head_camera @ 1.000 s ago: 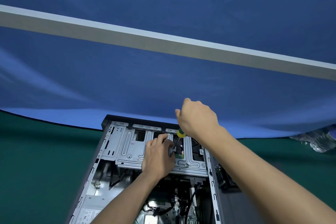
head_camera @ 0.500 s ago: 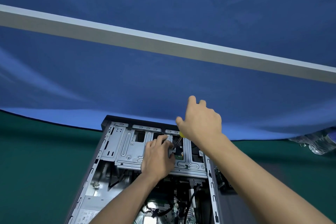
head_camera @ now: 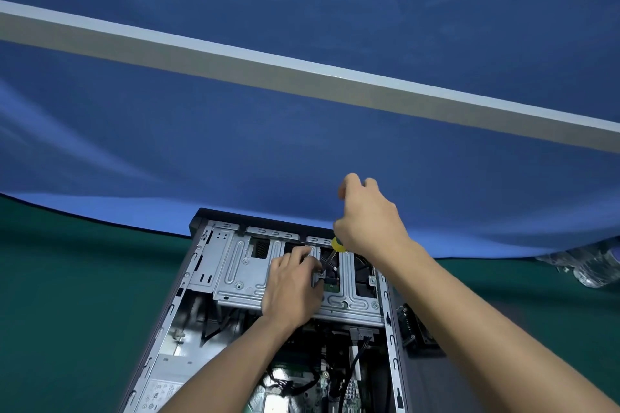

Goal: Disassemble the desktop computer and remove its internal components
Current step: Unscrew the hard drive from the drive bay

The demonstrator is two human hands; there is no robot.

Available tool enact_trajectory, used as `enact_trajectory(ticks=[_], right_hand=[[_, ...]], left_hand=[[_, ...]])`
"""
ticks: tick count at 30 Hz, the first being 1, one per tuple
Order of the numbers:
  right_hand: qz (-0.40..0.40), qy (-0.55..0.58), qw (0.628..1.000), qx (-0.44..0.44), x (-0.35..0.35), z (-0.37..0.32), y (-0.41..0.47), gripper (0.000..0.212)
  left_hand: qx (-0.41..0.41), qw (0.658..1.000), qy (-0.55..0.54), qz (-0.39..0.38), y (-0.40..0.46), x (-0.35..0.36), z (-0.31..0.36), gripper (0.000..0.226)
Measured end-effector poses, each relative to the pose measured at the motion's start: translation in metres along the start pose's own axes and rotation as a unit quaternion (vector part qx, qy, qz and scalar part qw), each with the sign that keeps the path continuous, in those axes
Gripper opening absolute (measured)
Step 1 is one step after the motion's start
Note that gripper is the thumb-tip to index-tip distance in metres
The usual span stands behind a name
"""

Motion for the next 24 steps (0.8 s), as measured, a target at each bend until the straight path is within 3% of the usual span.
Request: enact_trajectory(ticks=[3, 5, 9, 13, 15, 18, 22, 24], right_hand=[[-0.01, -0.032, 0.999, 0.004, -0.005, 0.005, -0.001, 0.009], [-0.005, -0.057, 0.998, 0.007, -0.004, 0.007, -0.003, 0.015], [-0.026, 0.021, 0.999, 0.005, 0.0, 0.007, -0.001, 0.025], [0.031, -0.082, 0.996, 0.021, -0.009, 0.013, -0.006, 0.025], [0.052, -0.032, 0.998, 0.033, -0.007, 0.019, -0.007, 0.024], [0.02, 0.069, 0.996, 0.046, -0.001, 0.026, -0.004, 0.029], [0.034, -0.015, 0.999, 0.026, -0.006, 0.023, -0.006, 0.027], [0.045, 0.034, 0.998, 0.012, -0.002, 0.019, -0.004, 0.016]], left_hand=[[0.001, 1.0, 0.003, -0.002, -0.001, 0.002, -0.002, 0.027], [-0.004, 1.0, 0.003, -0.005, -0.001, 0.003, -0.003, 0.027], [-0.003, 1.0, 0.008, -0.012, 0.001, 0.004, -0.002, 0.028], [-0.014, 1.0, 0.001, -0.006, 0.001, 0.004, -0.005, 0.027], [-0.018, 1.0, -0.003, -0.008, 0.001, 0.005, -0.005, 0.027], [-0.025, 1.0, -0.004, -0.01, 0.0, 0.005, -0.007, 0.026], [-0.02, 1.0, 0.003, -0.005, 0.001, 0.005, -0.006, 0.026], [-0.012, 1.0, 0.006, -0.007, 0.001, 0.005, -0.004, 0.026]])
Point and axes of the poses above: each hand's wrist, its own y-axis towards the middle knuckle, its own x-axis out of the palm, z = x × y, the point moved 9 cm from there along y, towards the middle knuckle, and after that the axes turned 15 degrees about -x, right-handed, at the moved point
